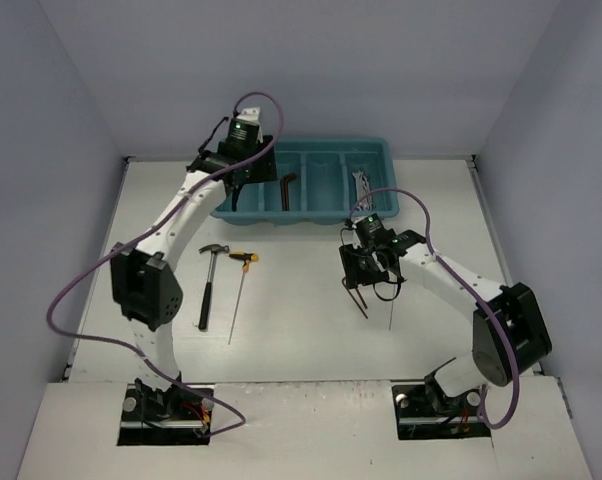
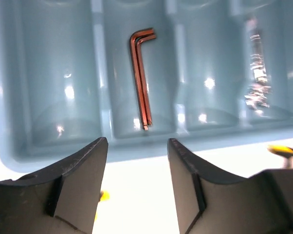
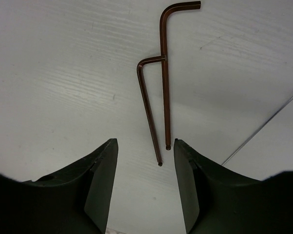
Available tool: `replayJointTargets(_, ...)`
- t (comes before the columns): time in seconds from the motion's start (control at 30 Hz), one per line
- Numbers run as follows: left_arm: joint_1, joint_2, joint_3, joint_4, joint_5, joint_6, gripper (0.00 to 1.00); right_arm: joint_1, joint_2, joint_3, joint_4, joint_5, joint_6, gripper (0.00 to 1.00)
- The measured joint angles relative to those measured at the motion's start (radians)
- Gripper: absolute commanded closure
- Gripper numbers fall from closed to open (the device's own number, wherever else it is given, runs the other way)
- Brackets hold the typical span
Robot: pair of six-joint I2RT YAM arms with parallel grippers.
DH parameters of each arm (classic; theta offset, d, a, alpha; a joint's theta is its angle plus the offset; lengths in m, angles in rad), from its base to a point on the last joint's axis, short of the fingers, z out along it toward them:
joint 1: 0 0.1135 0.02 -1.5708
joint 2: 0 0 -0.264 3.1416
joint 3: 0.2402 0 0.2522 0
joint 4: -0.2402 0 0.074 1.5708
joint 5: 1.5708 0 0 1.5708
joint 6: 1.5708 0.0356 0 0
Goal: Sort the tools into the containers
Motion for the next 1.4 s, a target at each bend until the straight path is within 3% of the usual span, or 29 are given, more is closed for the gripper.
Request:
replayJointTargets(0.23, 0.000, -0.383, -0.215, 0.006, 0.031, -0.016, 0.49, 0.000, 0.048, 0.000, 0.019, 0.021, -0.006, 0.59)
replayJointTargets(0.5, 0.000, -0.625, -0.410, -0.072, 0.019, -0.008, 0.48, 0.006, 0.115, 0.001, 0.045, 0.023, -0.006, 0.65)
replayJointTargets(0.73, 0.000, -0.722, -0.532, -0.137, -0.009, -0.007, 0.47, 0.022, 0.158, 0.001, 0.062, 0.032, -0.005, 0.75)
replayJointTargets(1.23, 0.000, -0.783, -0.573, -0.158, -0.041, -0.004, 0.47, 0.074, 0.203, -0.040, 0.139, 0.060, 0.040, 0.78)
replayJointTargets(1.3, 0.000, -0.783, -0.583, -0.159, -0.041, -0.004, 0.47, 0.085, 0.203, -0.041, 0.142, 0.077, 0.050, 0.82)
replayJointTargets(1.4, 0.001, -0.784, -0.585, -0.161, -0.041, -0.004, 0.47, 0.106, 0.206, -0.042, 0.151, 0.104, 0.058, 0.96)
